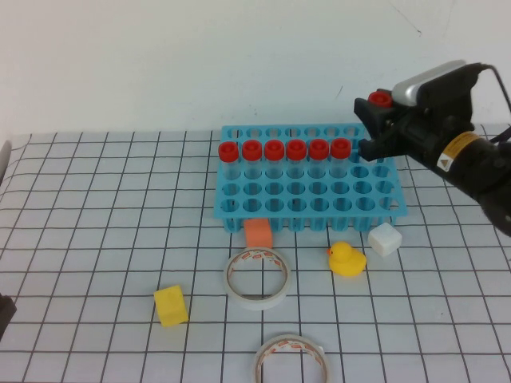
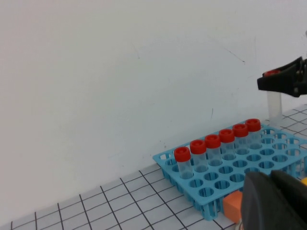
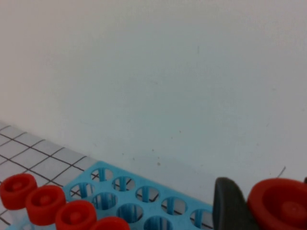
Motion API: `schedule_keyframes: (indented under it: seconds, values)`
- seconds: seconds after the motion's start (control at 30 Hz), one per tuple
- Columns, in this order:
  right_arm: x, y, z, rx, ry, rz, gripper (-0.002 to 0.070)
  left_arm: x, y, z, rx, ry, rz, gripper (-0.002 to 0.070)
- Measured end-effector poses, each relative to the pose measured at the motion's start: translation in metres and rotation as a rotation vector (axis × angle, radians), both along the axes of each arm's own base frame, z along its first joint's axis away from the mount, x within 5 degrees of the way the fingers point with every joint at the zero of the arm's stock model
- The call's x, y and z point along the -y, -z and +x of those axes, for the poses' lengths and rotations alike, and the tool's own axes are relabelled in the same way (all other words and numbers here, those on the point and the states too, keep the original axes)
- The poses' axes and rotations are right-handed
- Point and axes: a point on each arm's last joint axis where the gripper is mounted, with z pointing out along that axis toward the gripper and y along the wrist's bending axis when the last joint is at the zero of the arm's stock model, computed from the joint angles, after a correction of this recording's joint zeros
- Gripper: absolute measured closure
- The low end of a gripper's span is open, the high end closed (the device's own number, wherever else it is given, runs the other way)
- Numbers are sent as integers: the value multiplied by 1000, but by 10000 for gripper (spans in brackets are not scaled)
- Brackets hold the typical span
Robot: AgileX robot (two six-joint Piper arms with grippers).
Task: Place the test tubes
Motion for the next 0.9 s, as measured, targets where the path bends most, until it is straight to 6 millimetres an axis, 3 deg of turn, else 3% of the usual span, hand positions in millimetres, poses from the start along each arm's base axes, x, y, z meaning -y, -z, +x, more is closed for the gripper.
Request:
schedule_keyframes:
  seconds: [0.27, 0.57, 0.9]
  values:
    - [-4, 25, 19, -25, 5, -21, 405, 0, 0, 0, 0, 0, 0, 676]
    - [-3, 42, 25, -41, 34, -19, 405, 0, 0, 0, 0, 2, 0, 676]
    - [-3, 43, 26, -33, 39, -3, 405, 0, 0, 0, 0, 2, 0, 676]
